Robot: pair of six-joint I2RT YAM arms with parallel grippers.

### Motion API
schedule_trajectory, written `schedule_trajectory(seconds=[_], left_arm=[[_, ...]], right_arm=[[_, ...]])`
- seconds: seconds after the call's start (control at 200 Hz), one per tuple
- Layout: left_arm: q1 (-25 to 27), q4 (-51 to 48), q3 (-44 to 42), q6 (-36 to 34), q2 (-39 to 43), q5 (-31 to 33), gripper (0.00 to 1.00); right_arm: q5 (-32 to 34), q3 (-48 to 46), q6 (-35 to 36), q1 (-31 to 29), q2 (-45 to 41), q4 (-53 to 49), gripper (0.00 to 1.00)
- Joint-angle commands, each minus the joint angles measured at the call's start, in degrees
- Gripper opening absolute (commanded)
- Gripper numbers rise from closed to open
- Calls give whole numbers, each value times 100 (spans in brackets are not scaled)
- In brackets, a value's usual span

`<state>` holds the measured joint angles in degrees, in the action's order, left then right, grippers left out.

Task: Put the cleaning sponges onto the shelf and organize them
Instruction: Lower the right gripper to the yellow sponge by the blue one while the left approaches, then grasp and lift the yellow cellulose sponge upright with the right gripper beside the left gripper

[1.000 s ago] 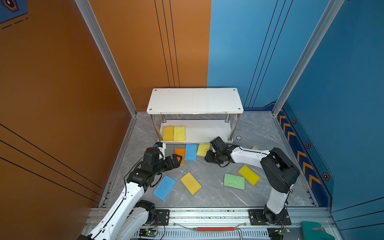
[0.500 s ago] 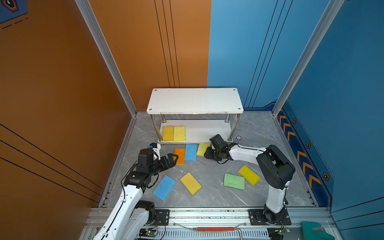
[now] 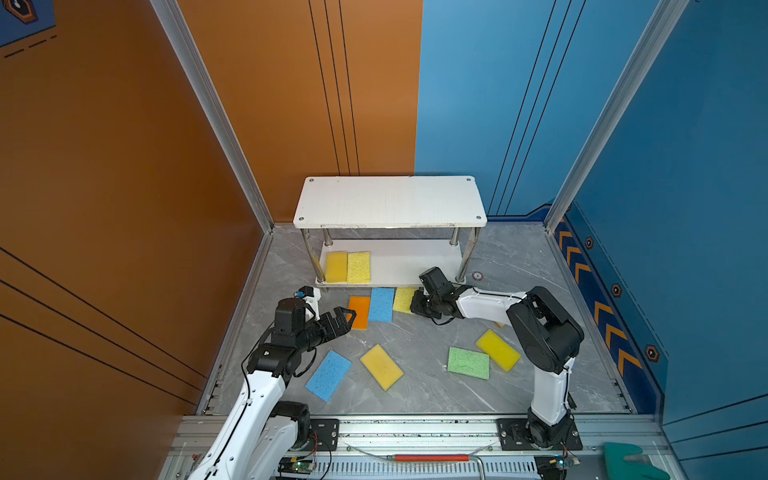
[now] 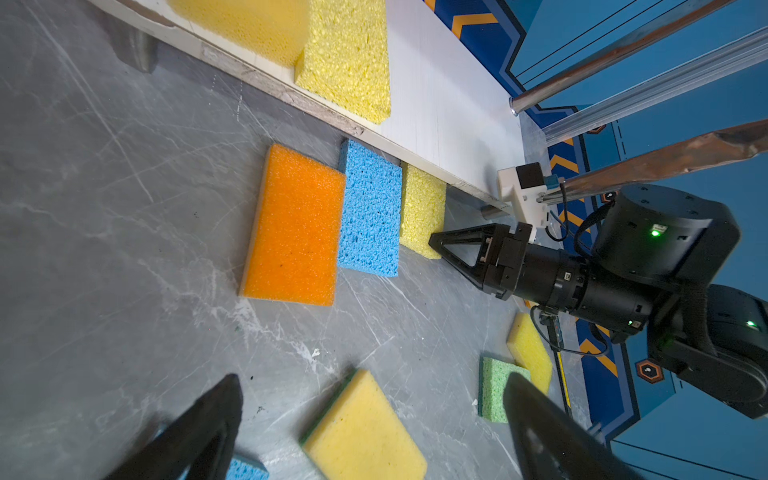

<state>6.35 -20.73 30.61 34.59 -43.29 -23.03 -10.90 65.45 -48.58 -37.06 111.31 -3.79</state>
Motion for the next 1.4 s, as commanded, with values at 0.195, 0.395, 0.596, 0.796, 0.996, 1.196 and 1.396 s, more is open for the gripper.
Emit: schedule_trajectory(seconds=[0.195, 0.395, 0.596, 0.796, 0.996, 1.196, 1.396], left_arm=[[-57, 38, -28, 49, -34, -353, 98], [-55, 209, 50, 155, -231, -928, 98], [-59, 2284, -559, 1718, -466, -1936, 98], [262, 3981, -670, 2879, -901, -2206, 98], [569, 3980, -391, 2896, -925, -2040, 99], [648, 3985, -490, 2913, -948, -1903, 94], [728, 3989, -425, 2816, -976, -1833, 55]], right_arm=[[-129, -486, 134, -95, -787, -655, 0], [-783, -1064, 356, -213, -1739, -1510, 0], [-728, -1327, 685, -566, -2885, -1630, 0], [-793, -999, 849, -794, -2910, -836, 0], [-1043, -224, 1164, -1137, -2530, -798, 0], [-1204, -62, 1244, -1242, -2445, -834, 0], [-1292, -79, 1255, -1257, -2404, -844, 0]])
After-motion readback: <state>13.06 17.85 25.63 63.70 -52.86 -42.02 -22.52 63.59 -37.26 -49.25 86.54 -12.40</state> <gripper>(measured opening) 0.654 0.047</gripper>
